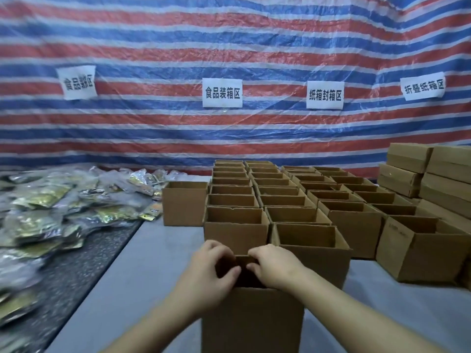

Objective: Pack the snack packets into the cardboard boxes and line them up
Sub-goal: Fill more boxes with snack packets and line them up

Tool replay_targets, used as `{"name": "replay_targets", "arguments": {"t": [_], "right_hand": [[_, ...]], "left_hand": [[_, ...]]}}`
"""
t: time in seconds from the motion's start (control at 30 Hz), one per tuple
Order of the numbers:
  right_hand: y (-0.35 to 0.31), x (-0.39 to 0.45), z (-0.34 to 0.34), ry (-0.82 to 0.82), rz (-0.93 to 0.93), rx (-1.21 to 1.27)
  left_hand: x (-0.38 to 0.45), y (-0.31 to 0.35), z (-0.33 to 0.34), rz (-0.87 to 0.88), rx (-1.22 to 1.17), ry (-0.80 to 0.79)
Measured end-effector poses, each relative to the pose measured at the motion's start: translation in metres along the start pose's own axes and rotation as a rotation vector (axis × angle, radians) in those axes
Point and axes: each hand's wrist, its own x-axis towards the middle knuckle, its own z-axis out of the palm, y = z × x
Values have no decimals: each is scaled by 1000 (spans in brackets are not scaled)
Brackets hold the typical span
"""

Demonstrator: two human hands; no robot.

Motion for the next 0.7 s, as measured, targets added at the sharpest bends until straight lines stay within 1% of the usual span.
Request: {"name": "replay_targets", "arguments": {"t": [0.07, 0.1, 0.17, 0.2, 0.27, 0.37, 0.5, 0.63, 0.7], "right_hand": [[-20, 19, 5, 11, -11, -13], [-28, 28, 7, 14, -11, -18], [-40, 41, 11, 25, 2, -19], [-45, 48, 13, 35, 10, -18], [-52, 58, 17, 54, 20, -23], [-56, 68, 20, 78, 16, -33], [-56, 70, 21, 70, 4, -66], [-53, 72, 6, 84, -19, -83], [-52, 75, -5, 116, -28, -100]], "left_hand": [[13, -25, -6, -103, 140, 7], [19, -36, -9, -167, 167, -22], [29, -53, -13, -265, 77, -114], [33, -60, -15, -286, 22, -143], [37, -72, -20, -296, -3, -151], [38, -83, -21, -301, 6, -120], [41, -86, -16, -266, 8, -97], [46, -88, -24, -226, -77, -76], [48, -98, -39, -232, -155, -26]]}}
